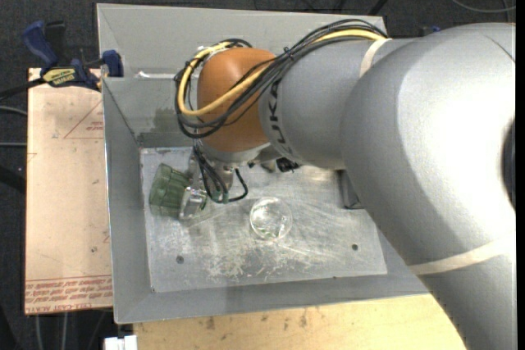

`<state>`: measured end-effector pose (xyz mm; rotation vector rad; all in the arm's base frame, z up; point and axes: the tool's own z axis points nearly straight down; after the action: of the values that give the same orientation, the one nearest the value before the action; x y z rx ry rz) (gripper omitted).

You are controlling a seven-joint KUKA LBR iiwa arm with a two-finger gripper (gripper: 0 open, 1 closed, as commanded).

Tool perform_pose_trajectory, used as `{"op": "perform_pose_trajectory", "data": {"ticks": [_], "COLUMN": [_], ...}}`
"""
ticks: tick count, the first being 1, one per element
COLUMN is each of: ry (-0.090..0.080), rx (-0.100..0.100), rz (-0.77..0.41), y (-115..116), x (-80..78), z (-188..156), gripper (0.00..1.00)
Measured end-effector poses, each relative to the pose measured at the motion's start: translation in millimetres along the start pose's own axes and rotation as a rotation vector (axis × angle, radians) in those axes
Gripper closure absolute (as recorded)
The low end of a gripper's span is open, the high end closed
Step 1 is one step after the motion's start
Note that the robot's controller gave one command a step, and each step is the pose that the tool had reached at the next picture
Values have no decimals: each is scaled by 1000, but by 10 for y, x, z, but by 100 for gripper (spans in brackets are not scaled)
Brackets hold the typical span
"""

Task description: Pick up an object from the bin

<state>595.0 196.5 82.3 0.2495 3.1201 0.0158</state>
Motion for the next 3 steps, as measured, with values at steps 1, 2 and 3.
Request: {"op": "perform_pose_trajectory", "data": {"ticks": [1, 2, 3], "ry": [0, 1, 6], "rx": [0, 2, 6], "rz": [0, -1, -1], "y": [6, 8, -5], "x": [-5, 2, 13], "z": [-8, -37, -76], "gripper": [100, 100, 100]}}
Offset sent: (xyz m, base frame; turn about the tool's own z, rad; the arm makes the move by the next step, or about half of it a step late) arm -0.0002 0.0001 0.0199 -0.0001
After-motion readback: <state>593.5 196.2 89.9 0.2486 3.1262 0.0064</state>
